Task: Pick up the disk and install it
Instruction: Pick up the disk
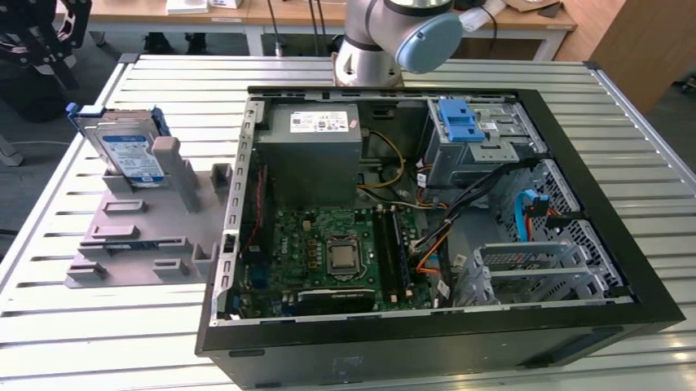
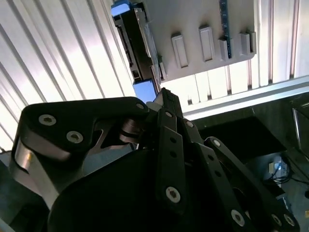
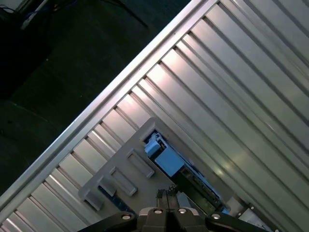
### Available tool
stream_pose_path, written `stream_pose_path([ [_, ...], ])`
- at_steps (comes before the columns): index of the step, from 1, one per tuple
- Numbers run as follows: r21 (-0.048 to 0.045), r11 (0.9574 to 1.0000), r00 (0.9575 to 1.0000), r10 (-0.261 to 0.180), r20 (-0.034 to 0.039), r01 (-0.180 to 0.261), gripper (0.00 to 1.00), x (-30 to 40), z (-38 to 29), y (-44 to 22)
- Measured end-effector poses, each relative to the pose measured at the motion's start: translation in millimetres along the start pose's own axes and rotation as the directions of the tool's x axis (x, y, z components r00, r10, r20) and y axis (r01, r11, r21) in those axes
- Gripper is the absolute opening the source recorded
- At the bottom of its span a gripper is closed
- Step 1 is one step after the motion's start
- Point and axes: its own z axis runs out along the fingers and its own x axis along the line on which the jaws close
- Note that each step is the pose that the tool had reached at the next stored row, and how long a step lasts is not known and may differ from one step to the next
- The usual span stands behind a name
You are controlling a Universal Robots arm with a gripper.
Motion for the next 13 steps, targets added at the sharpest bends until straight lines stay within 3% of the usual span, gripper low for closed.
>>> stream_pose_path([
  [3,-0.0005,0.9993,0.9993,-0.038,0.0014,0.038,0.11,0.0,0.2,0.0],
  [13,-0.0005,0.9993,0.9993,-0.038,0.0013,0.038,0.11,0.0,0.1,0.0],
])
